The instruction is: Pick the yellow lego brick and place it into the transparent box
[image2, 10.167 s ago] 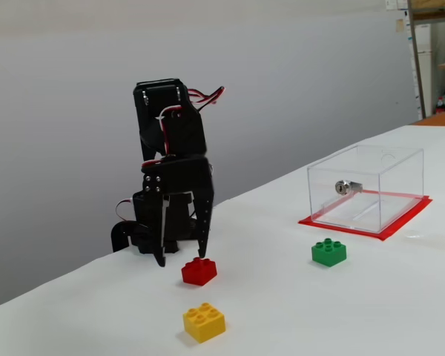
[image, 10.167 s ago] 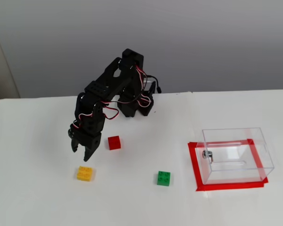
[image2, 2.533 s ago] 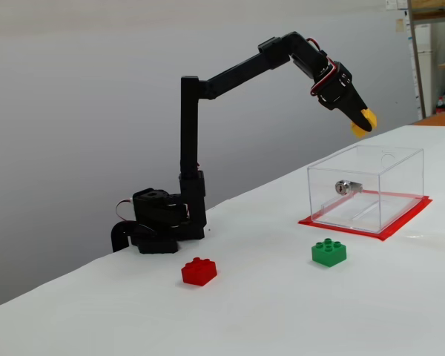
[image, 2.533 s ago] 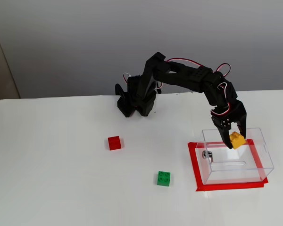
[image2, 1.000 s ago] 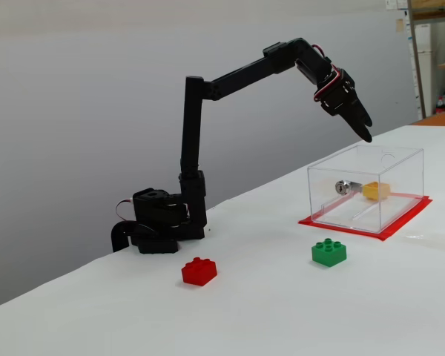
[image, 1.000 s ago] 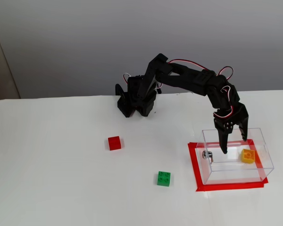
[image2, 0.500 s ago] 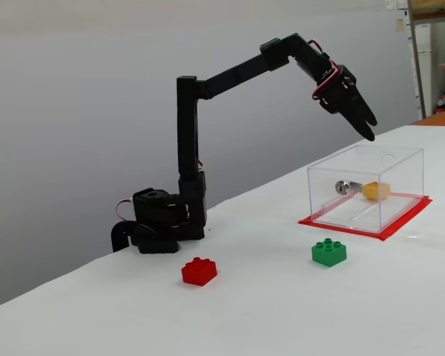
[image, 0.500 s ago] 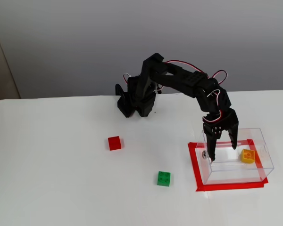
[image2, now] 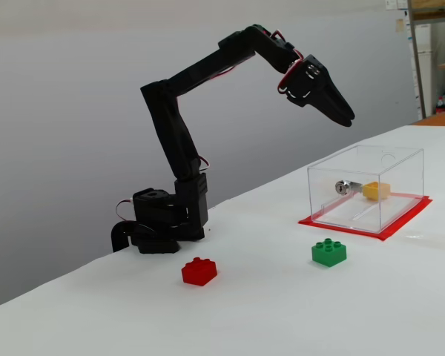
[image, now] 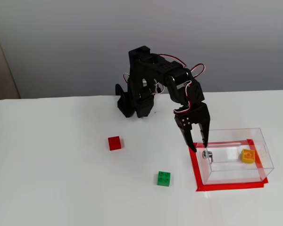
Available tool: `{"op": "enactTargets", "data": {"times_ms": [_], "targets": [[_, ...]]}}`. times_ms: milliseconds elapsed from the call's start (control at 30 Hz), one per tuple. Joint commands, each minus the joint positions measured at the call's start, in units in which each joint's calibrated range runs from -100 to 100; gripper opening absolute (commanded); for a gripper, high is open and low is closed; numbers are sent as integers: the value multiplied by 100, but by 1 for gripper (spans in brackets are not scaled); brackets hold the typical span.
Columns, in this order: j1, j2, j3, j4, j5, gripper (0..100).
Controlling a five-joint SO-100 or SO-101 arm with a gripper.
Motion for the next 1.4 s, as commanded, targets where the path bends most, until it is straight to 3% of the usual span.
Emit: {"op": "enactTargets", "data": {"times_ms": [0, 133, 533, 900, 1367], "targets": [[445, -617, 271, 7, 192, 10], [1044, -1185, 786, 7, 275, 1], [2611, -2543, 2785, -45, 823, 2], [2966, -4469, 5642, -324, 870, 2], [3114, -6455, 7884, -367, 870, 2]]}}
